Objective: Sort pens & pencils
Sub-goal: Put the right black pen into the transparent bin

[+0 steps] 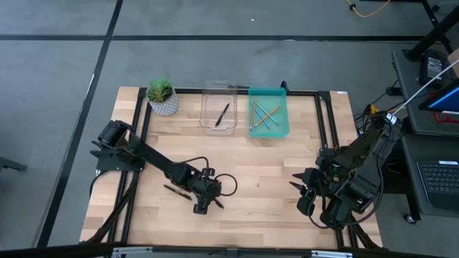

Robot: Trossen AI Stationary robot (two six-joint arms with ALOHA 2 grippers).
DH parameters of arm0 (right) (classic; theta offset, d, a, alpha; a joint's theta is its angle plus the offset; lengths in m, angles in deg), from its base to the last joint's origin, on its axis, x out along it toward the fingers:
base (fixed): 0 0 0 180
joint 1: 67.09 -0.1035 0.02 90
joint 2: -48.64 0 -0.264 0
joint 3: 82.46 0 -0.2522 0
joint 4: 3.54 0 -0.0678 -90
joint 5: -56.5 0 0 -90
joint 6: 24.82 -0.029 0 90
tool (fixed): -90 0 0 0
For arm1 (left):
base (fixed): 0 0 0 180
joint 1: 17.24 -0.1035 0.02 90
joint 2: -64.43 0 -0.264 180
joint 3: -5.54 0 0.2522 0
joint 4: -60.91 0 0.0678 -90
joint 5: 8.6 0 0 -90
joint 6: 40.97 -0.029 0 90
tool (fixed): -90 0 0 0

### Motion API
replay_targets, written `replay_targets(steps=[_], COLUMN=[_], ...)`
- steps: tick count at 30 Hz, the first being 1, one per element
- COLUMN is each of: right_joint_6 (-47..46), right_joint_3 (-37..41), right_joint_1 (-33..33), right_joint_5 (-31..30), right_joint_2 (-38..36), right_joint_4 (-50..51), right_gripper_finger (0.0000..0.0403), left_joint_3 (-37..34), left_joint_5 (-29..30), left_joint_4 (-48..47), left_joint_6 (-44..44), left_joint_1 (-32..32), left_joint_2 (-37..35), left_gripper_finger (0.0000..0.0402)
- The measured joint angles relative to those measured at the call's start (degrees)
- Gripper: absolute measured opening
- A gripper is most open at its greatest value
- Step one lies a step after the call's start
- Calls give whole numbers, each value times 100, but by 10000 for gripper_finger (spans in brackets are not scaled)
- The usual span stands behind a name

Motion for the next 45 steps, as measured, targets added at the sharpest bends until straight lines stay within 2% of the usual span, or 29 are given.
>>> replay_targets(steps=[20, 24, 30, 38, 41, 45], right_joint_6=[3, 3, 23, 23, 23, 23], right_joint_3=[0, 1, 0, 0, 0, 0], right_joint_1=[2, 2, 2, 2, 0, 2], right_joint_5=[2, 0, 0, 0, 2, 2], right_joint_2=[-2, -2, -2, -2, -2, -2], right_joint_4=[4, 4, 6, 6, 5, 5], right_gripper_finger=[127, 127, 127, 127, 127, 127], left_joint_3=[25, 22, 26, 91, 257, 509], left_joint_5=[116, 150, 149, 136, 115, 365], left_joint_4=[6, -75, -148, -225, -379, -657], left_joint_6=[-121, -304, -176, -71, -67, -199], left_joint_1=[55, 58, 36, 15, 4, -30], left_joint_2=[419, 428, 500, 482, 380, 6], left_gripper_finger=[152, 119, 20, 17, 17, 17])
